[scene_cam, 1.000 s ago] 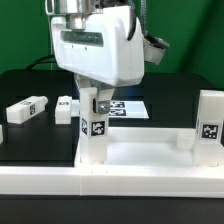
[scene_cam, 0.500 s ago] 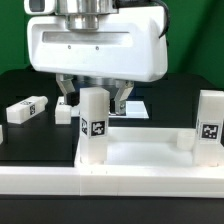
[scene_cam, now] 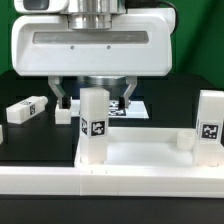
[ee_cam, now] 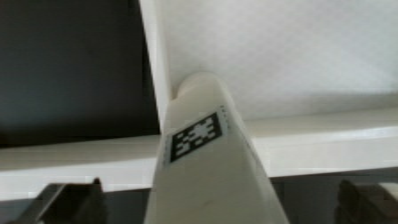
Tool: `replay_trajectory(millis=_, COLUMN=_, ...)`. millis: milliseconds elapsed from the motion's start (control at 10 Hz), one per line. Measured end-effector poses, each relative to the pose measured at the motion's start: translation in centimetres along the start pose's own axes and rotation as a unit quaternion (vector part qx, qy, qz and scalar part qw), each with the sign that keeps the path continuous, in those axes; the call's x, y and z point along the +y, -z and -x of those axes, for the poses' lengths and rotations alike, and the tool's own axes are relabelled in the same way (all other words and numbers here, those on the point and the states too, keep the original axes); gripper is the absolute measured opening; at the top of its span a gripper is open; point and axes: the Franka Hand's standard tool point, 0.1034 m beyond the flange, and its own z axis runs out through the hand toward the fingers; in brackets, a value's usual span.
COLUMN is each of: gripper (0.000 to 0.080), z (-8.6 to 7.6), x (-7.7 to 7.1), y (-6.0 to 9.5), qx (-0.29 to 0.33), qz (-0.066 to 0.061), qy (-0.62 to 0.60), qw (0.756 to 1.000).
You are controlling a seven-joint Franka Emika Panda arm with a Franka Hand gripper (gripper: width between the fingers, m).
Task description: Assemble desk
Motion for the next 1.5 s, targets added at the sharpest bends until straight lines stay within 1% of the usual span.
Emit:
replay_trajectory(millis=100, gripper=0.0649, z=0.02, x=-0.08, y=-0.02, qx=-0.002, qz=0.005, qy=0.063, qw=0.998)
replay_trajectory(millis=300, gripper=0.0649, z=0.02, x=-0.01, y=-0.01, qx=-0.005, qz=0.012, qy=0.133, qw=0.991)
replay_trajectory(millis=400, gripper=0.0649, z=0.03, x=0.20, y=0.01, qx=-0.008, qz=0.019, qy=0.189, qw=0.982)
replay_trajectory(millis=600, gripper=0.0649, z=0.04, x=0.37, y=0.01, qx=-0.008, qz=0.019, qy=0.192, qw=0.981)
replay_trajectory(millis=800, gripper=0.0385, z=0.04, x=0.38, y=0.00, qx=-0.008, qz=0.019, qy=0.191, qw=0.981)
replay_trajectory(millis=900, gripper=0.0288, z=0.05, x=0.37, y=0.00, qx=-0.008, qz=0.019, qy=0.191, qw=0.981)
replay_trajectory(millis=1100, gripper=0.0288, z=0.05, x=0.37, y=-0.01, qx=-0.007, qz=0.019, qy=0.173, qw=0.985)
replay_trajectory(millis=1200, gripper=0.0288, z=0.05, x=0.36, y=-0.01, qx=-0.007, qz=0.019, qy=0.141, qw=0.990)
replay_trajectory(millis=1300, gripper=0.0288, z=0.06, x=0.38, y=-0.02, qx=-0.005, qz=0.017, qy=0.105, qw=0.994)
replay_trajectory(millis=1400, gripper=0.0288, z=0.10, x=0.49, y=-0.06, qx=-0.003, qz=0.012, qy=0.050, qw=0.999)
replay_trajectory(millis=1500, gripper=0.0288, z=0.08, x=0.48, y=-0.06, qx=-0.001, qz=0.011, qy=0.016, qw=1.000)
